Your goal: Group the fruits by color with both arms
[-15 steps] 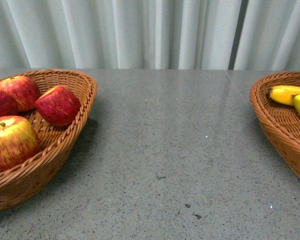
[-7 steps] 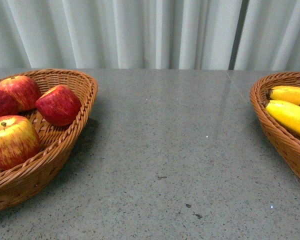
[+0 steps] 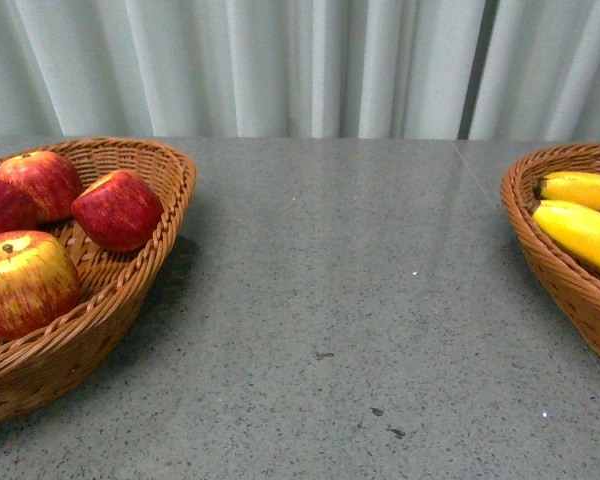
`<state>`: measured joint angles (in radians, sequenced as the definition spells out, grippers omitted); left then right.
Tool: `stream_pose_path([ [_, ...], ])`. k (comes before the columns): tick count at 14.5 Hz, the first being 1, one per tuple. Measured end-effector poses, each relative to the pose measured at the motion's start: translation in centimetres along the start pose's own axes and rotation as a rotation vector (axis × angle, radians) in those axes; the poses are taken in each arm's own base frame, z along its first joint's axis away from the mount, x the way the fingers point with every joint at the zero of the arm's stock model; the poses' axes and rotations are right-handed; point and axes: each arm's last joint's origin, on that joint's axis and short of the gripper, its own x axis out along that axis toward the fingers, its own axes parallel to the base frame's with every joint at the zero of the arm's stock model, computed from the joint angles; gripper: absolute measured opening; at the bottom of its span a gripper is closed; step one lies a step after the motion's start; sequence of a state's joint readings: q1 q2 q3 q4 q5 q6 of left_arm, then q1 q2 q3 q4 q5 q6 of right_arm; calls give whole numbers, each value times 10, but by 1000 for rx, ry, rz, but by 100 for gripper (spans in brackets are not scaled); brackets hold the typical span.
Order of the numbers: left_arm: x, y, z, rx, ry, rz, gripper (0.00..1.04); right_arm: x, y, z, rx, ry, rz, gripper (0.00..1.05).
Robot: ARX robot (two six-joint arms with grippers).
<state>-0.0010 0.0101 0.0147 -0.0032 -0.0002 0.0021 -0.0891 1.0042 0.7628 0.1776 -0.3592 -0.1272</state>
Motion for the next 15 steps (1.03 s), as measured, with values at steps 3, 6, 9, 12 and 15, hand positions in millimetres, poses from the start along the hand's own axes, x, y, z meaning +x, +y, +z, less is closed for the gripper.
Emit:
stream_pose_path([
  [3, 0, 0, 0, 0, 0, 0, 98, -15, 10, -10, 29, -54, -113, 74],
  [6, 0, 0, 0, 0, 0, 0, 98, -51, 18, -45, 97, -13, -277, 41],
  [9, 0, 0, 0, 0, 0, 0, 98, -76, 33, -69, 94, -65, -291, 5],
  [12, 0, 0, 0, 0, 0, 0, 98, -80, 45, -102, 105, -24, -274, 2],
  [15, 0, 0, 0, 0, 0, 0, 98, -87, 49, -114, 101, -53, -275, 2],
])
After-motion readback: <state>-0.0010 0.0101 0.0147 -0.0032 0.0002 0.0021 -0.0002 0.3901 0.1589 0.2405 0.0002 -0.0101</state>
